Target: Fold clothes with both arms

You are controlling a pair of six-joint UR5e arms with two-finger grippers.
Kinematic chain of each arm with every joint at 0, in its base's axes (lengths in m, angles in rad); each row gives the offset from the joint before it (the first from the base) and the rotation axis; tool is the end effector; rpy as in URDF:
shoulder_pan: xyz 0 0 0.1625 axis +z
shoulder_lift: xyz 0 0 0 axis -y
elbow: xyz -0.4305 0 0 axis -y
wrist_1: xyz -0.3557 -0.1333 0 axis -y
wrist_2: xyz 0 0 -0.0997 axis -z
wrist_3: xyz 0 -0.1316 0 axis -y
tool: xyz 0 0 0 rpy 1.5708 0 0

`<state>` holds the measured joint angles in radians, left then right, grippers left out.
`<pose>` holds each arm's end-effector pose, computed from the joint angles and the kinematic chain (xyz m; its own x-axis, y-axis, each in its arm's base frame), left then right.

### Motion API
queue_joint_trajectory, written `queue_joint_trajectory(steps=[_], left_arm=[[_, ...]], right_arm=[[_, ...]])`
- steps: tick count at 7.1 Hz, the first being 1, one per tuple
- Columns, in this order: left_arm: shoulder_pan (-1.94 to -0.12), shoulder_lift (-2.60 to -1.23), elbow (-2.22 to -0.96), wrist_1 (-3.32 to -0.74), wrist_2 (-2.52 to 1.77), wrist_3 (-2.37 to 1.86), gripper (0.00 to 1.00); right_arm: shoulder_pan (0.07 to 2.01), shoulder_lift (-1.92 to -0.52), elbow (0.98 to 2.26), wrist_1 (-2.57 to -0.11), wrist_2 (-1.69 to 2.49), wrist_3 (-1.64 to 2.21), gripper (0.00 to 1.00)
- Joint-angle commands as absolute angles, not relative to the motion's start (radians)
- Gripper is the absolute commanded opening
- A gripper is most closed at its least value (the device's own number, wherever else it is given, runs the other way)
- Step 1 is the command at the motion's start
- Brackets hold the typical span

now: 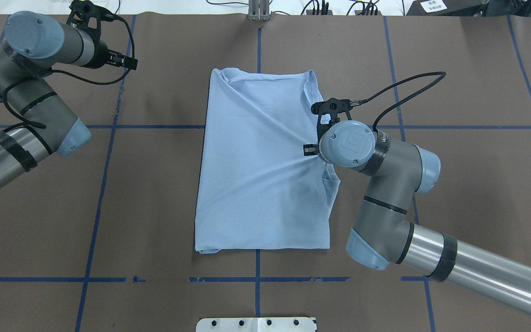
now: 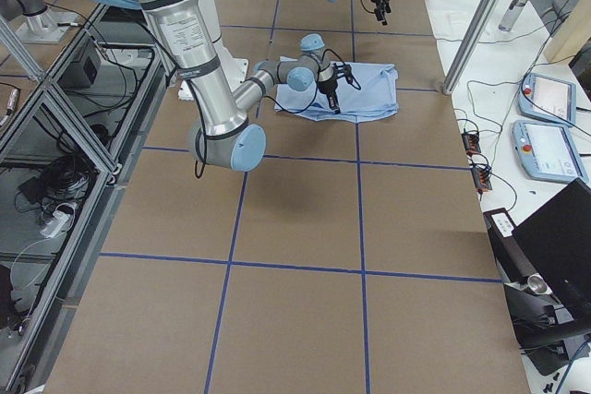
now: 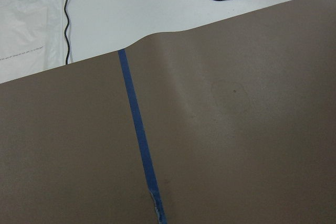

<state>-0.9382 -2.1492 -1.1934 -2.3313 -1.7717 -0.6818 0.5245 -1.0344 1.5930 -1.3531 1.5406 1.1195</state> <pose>0.3551 -0.6655 0.4440 0.7517 0.2614 -0.6055 0.1743 0.8066 0.5648 -0.5241 -0.4618 0.3680 0.7821 -0.0512 0.6211 -0.1976 0.9249 0.3250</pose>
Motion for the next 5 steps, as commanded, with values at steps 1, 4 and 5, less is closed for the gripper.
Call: queue_joint_trajectory(steps=[1,4,5], left_arm=[[-0.937,-2.149,-1.193,-2.332,-1.772,-0.684,1.00],[-0.911,-2.128,-1.277,-2.326,-1.857,-0.817,1.00],[-0.864,-2.090,-1.367,-2.321,-1.864,-0.928,1.00]], right_arm=[[0.529,-1.039,1.594,-1.351,1.540,1.120,1.00],[0.572,-1.073,1.620,-1.169,1.615,1.194,1.00],[0.572,-1.131,1.637,-1.060,1.615,1.269,1.00]])
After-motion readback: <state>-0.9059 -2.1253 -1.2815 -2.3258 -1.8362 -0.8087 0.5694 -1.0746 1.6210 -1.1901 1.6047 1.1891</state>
